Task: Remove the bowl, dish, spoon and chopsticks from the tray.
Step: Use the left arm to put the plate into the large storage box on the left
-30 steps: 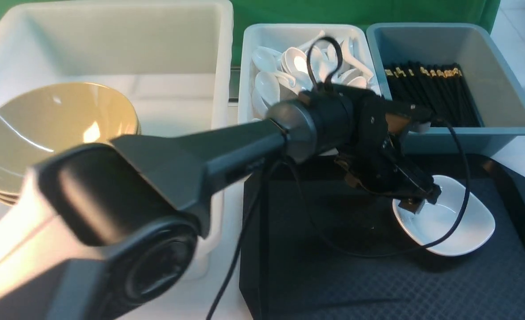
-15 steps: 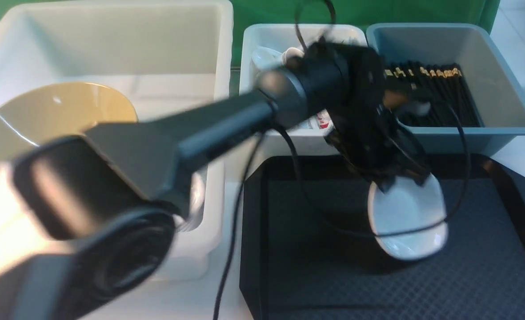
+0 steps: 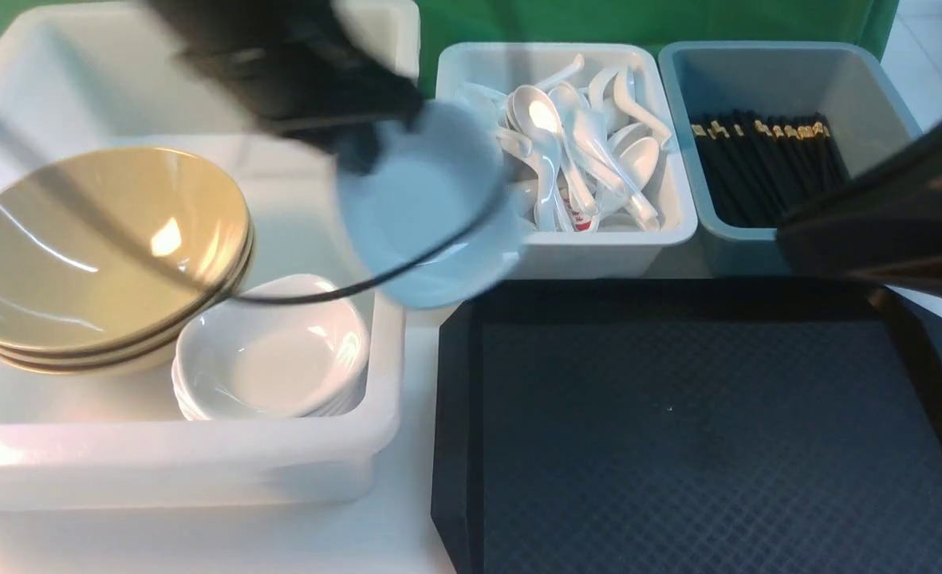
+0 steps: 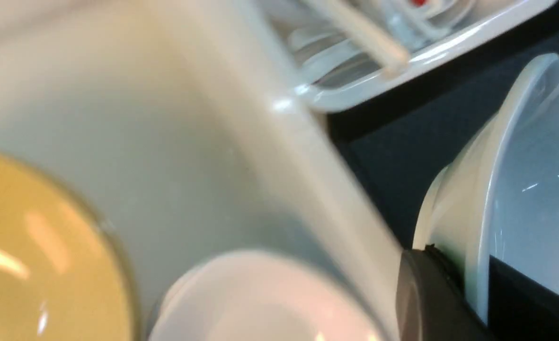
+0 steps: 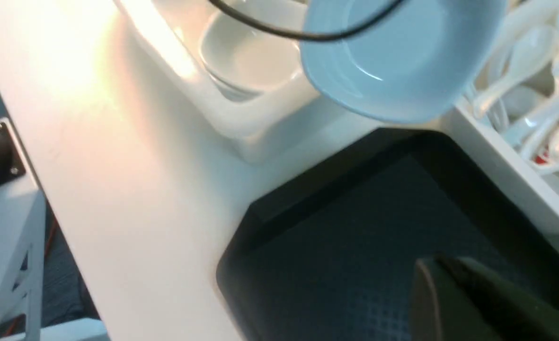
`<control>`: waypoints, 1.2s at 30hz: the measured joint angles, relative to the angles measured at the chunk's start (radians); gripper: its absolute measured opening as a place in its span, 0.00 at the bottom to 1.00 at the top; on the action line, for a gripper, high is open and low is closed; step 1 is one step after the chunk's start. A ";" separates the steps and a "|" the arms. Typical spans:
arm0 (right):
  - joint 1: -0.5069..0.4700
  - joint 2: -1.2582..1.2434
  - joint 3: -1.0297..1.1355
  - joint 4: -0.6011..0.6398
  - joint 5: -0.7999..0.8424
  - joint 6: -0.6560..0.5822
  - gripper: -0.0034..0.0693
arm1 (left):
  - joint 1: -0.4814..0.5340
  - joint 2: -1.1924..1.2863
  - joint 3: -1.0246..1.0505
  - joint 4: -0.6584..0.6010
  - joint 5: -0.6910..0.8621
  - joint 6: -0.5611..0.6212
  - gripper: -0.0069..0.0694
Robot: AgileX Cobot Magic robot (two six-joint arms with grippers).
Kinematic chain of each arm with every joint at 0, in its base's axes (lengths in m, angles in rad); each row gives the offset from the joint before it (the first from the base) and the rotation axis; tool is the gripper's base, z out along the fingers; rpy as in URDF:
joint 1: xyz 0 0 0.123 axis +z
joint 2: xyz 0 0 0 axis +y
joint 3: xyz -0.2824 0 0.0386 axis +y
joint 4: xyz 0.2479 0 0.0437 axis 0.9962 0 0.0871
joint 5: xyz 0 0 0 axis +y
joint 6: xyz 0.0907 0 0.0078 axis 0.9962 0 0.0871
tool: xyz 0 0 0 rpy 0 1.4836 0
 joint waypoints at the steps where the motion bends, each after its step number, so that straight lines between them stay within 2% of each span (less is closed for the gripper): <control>1: 0.000 0.011 -0.001 0.006 -0.013 -0.009 0.11 | 0.058 -0.063 0.084 -0.013 -0.030 -0.001 0.09; 7: 0.000 0.076 -0.001 0.009 -0.057 -0.028 0.11 | 0.205 -0.216 0.434 -0.088 -0.231 0.026 0.10; 12: 0.000 0.112 -0.001 0.027 -0.088 -0.030 0.11 | 0.223 -0.220 0.541 -0.105 -0.357 0.032 0.15; 16: 0.000 0.120 -0.001 0.034 -0.090 -0.033 0.11 | 0.223 -0.204 0.558 -0.083 -0.383 0.020 0.20; 28: 0.000 0.120 -0.001 0.041 -0.059 -0.033 0.11 | 0.223 -0.205 0.558 -0.054 -0.399 0.000 0.20; 34: 0.000 0.120 -0.001 0.041 -0.042 -0.033 0.11 | 0.223 -0.233 0.566 -0.021 -0.404 -0.010 0.18; 36: 0.000 0.120 -0.001 0.042 -0.042 -0.033 0.11 | 0.223 -0.234 0.569 -0.009 -0.395 -0.008 0.15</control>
